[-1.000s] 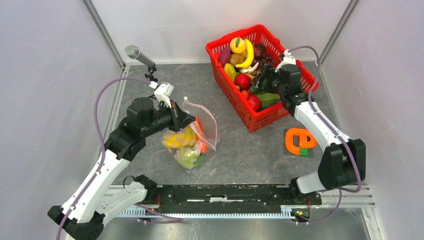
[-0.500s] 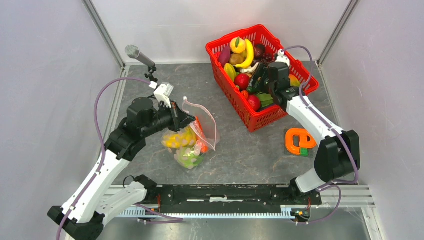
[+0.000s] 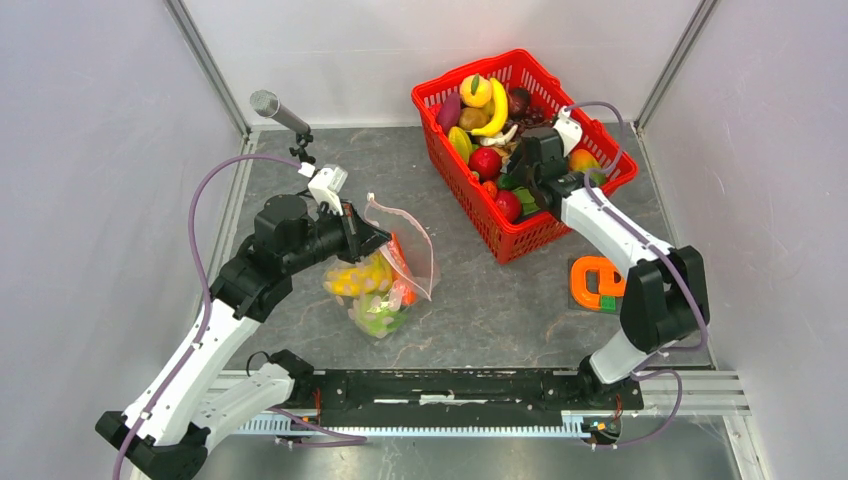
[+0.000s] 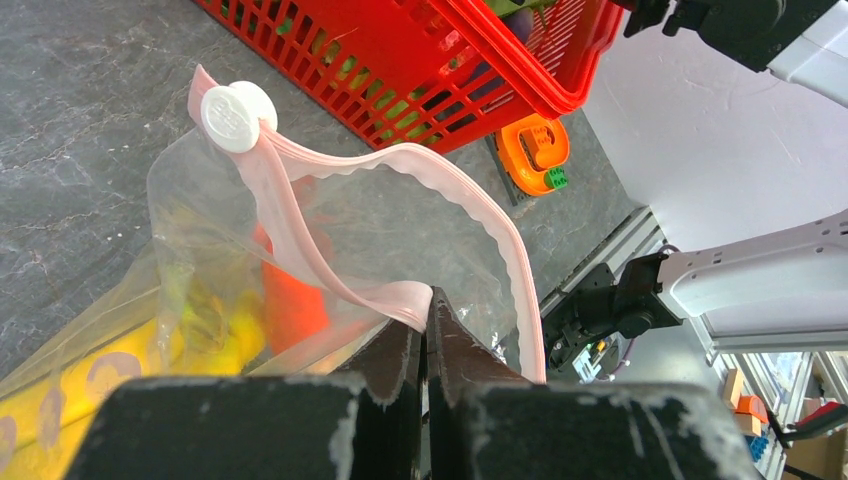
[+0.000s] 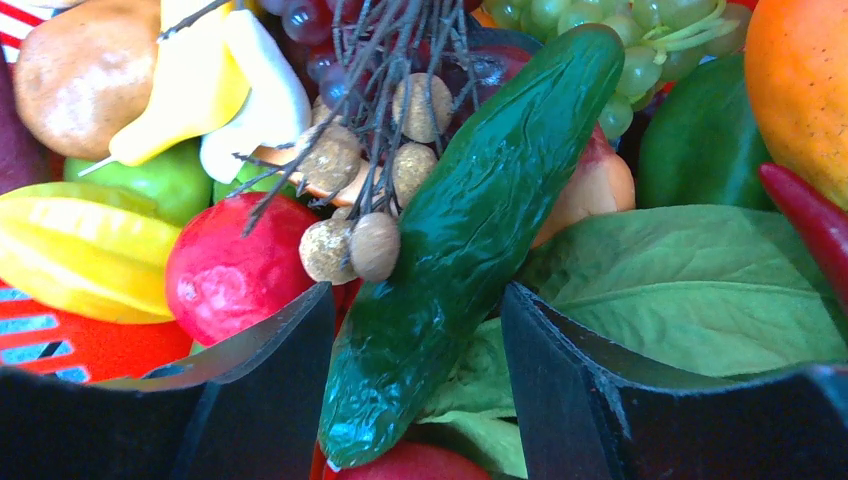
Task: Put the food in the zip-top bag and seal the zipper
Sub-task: Pick up the fake vegetable from the bin.
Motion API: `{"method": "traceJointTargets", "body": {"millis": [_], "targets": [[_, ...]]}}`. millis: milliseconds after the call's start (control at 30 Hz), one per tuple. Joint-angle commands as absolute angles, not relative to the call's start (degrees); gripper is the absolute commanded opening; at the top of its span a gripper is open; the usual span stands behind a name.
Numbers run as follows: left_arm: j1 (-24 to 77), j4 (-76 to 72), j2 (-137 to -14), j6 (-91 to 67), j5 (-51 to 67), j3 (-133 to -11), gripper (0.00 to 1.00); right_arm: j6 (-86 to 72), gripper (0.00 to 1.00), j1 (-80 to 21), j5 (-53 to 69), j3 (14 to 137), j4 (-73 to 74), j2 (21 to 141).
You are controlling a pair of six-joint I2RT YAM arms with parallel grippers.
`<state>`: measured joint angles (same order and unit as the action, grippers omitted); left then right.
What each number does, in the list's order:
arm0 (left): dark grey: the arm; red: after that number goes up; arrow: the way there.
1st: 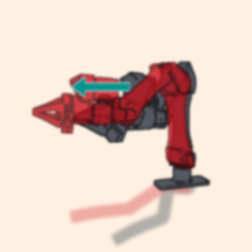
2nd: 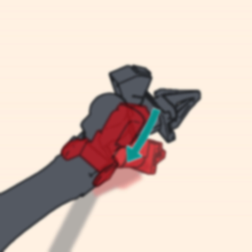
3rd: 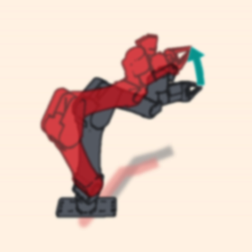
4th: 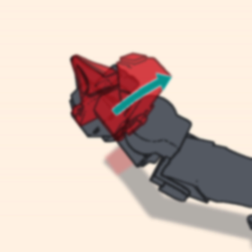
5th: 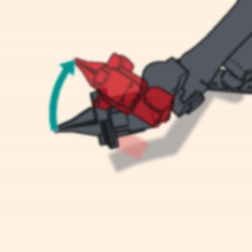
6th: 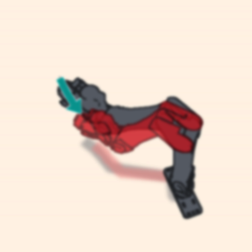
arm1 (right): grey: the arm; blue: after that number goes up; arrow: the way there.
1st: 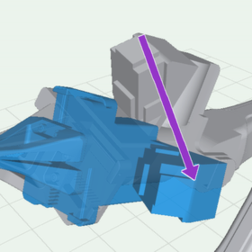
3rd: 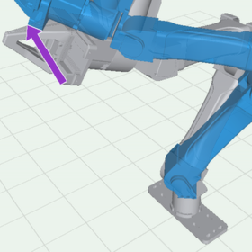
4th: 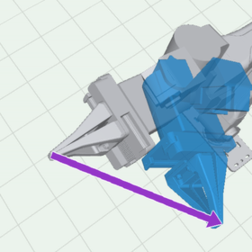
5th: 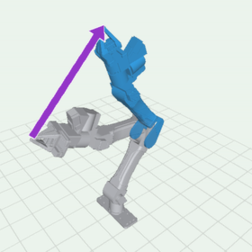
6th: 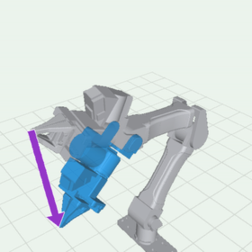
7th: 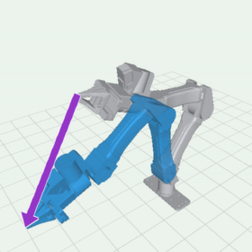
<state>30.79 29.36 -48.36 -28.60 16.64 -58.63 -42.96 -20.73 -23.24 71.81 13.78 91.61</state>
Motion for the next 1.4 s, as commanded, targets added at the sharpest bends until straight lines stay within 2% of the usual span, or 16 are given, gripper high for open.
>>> {"method": "traceJointTargets", "body": {"millis": [0,133,300,433,633,800,933,1000,1067,1233,1367], "targets": [[30.94,26.26,-47.45,-27.77,16.44,-58.37,0.02,-47.43,0.67,-20.58,-25.04,74.69,11.71,93.61],[30.94,26.28,-47.46,-27.66,16.33,-58.36,0.02,-48.54,0.63,-20.57,-25.41,76.59,12.29,94.97],[30.94,26.63,-47.28,-27.42,15.97,-58.37,0.02,-49.0,0.39,-20.64,-23.72,67.67,4.05,87.49],[30.94,26.62,-47.36,-27.29,16.17,-58.36,0.02,-48.39,0.28,-20.7,-24.18,62.59,1.2,81.28],[30.94,26.54,-47.45,-27.5,17.05,-58.27,0.02,-46.35,0.29,-20.65,-25.21,57.05,-2.39,74.68],[30.98,26.54,-46.77,-27.59,17.13,-58.19,0.02,-42.66,0.27,-20.59,-20.62,52.21,-9.27,71.3],[30.94,26.76,-46.34,-27.6,17.14,-58.1,0.02,-40.81,0.35,-20.26,-15.25,50.26,-12.34,70.5],[30.94,27.06,-46.19,-27.51,17.0,-58.1,0.02,-35.65,0.34,-20.18,-12.12,50.04,-14.23,70.82],[30.94,27.25,-45.93,-27.51,16.88,-58.1,0.02,-28.44,0.34,-20.0,-7.34,51.18,-15.19,72.03],[30.96,27.33,-45.62,-27.44,16.52,-57.83,0.03,-15.22,0.3,-17.33,4.65,59.77,-7.09,79.59],[30.94,27.16,-45.72,-27.55,16.71,-57.83,0.03,-10.33,0.34,-15.29,10.93,65.05,-4.39,84.29]]}}
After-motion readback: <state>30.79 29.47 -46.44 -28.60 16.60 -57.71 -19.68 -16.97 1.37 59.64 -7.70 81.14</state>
